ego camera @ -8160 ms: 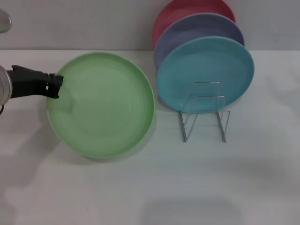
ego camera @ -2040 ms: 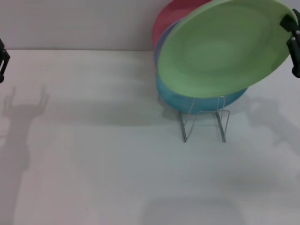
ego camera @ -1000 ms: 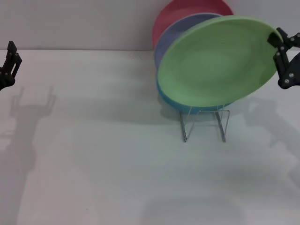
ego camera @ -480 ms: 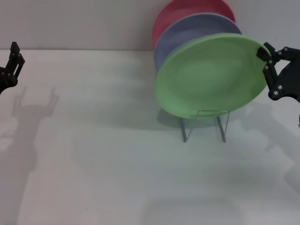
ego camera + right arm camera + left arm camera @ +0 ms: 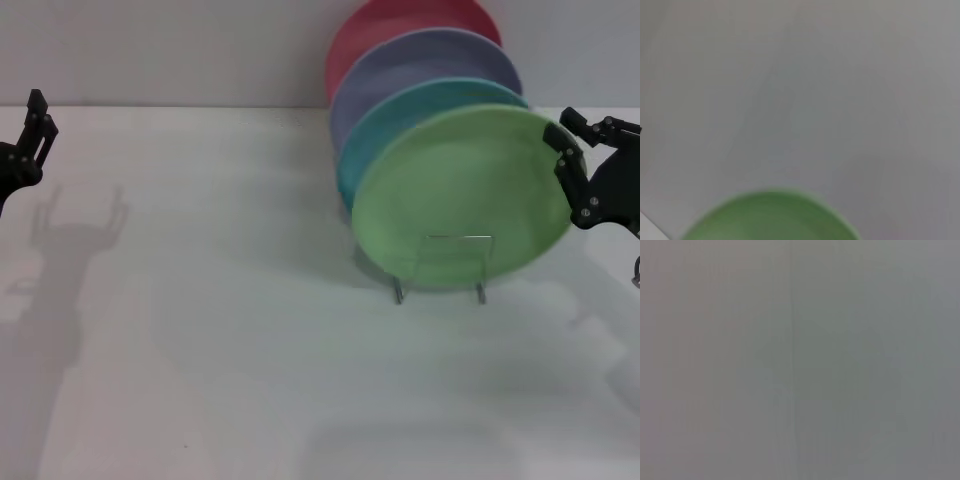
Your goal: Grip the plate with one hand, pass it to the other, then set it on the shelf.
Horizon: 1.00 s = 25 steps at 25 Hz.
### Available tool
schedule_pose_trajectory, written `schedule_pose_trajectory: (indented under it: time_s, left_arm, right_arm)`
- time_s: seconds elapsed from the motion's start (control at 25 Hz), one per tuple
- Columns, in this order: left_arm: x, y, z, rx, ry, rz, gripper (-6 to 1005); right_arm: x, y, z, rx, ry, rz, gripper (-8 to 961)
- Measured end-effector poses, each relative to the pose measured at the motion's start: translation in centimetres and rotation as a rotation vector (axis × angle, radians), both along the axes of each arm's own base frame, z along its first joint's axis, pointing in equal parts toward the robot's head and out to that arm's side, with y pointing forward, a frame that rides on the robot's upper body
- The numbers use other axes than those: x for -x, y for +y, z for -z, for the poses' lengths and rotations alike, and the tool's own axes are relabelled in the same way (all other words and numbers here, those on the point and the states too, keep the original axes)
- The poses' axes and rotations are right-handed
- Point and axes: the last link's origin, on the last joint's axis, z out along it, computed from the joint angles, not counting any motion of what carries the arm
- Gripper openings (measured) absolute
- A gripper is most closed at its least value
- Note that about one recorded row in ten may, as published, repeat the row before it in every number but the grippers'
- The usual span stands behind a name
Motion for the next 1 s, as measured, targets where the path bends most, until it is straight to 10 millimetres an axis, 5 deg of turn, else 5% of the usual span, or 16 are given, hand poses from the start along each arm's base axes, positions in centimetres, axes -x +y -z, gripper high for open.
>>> schedule_pose_trajectory:
  time_s: [0.24,0.8,1.0]
  left_arm:
    - [-0.1,-0.1,0.1,0.004,0.001,0.002,816]
    - [0.1,-0.2,0.3,0.01,0.002,-0.003,818]
    - [0.2,-0.3,0.3,0.011,0.003,-0.005,817]
  right_arm:
    - [-0.3,-0.2,0.5,0.022,0.009,0.017,190]
    - [-0.2,-2.1,1.0,0.098,0.051,-0.025,712]
    - [0.3,-4.2,-1.6,-0.031,0.194,-0.111,811]
